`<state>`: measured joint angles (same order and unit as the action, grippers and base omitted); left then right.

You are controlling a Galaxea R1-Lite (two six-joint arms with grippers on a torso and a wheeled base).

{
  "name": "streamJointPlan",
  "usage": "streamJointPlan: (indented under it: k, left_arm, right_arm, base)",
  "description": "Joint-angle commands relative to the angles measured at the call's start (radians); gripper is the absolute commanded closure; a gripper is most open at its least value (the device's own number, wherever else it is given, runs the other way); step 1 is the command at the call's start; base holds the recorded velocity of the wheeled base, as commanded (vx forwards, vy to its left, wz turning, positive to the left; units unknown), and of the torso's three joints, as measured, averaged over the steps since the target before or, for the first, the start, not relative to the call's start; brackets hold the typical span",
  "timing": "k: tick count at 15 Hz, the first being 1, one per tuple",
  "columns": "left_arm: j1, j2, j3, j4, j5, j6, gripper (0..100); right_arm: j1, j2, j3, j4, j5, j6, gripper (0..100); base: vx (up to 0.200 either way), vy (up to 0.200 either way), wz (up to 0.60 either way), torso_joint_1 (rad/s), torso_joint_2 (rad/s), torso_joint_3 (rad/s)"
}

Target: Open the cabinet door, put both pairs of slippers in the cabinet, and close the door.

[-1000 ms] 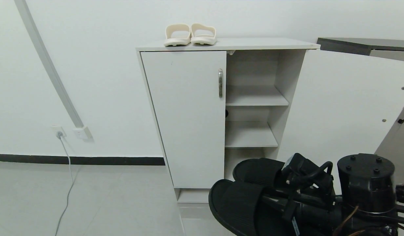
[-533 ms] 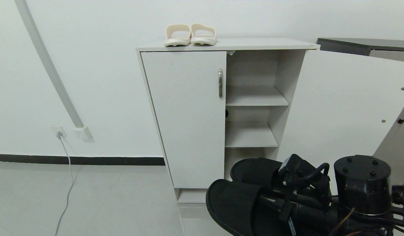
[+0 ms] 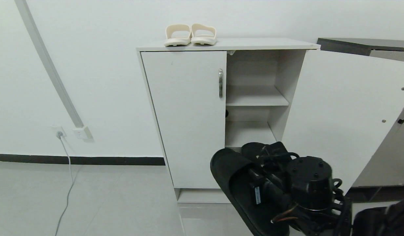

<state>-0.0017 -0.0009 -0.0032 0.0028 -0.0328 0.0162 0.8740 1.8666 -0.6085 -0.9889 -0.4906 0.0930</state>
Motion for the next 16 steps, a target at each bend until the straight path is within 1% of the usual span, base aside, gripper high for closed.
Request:
streamJointPlan:
  k: [1,2,3,4,9,16]
  left_arm:
    - [0.0,0.002,0.0,0.0,0.001,0.001,100]
    - [0.0,0.002,0.0,0.0,0.001,0.001,100]
    - [0.0,0.002,0.0,0.0,0.001,0.001,100]
    - [0.0,0.002,0.0,0.0,0.001,0.001,100]
    - [0.0,0.002,0.0,0.0,0.001,-0.001,100]
    - [0.0,0.002,0.0,0.0,0.001,-0.001,100]
  right_arm:
    - [0.023,0.21,-0.171,-0.013,-0.183,0.054,100]
    - [0.017,0.256,-0.229,-0.007,-0.263,0.088,100]
    - [0.011,0.29,-0.258,-0.005,-0.333,0.102,100]
    - [0.01,0.299,-0.261,-0.005,-0.365,0.103,100]
    - [-0.009,0.304,-0.281,-0.004,-0.368,0.103,100]
    - [-0.027,0.333,-0.28,-0.005,-0.368,0.103,100]
  base:
    - [0.0,0.0,0.0,0.0,0.0,0.0]
    - [0.0,0.0,0.0,0.0,0.0,0.0]
    - [0.0,0.0,0.0,0.0,0.0,0.0]
    - [0.0,0.0,0.0,0.0,0.0,0.0]
    - [0.0,0.0,0.0,0.0,0.0,0.0]
    - [0.0,-0.2,0.0,0.006,0.0,0.004]
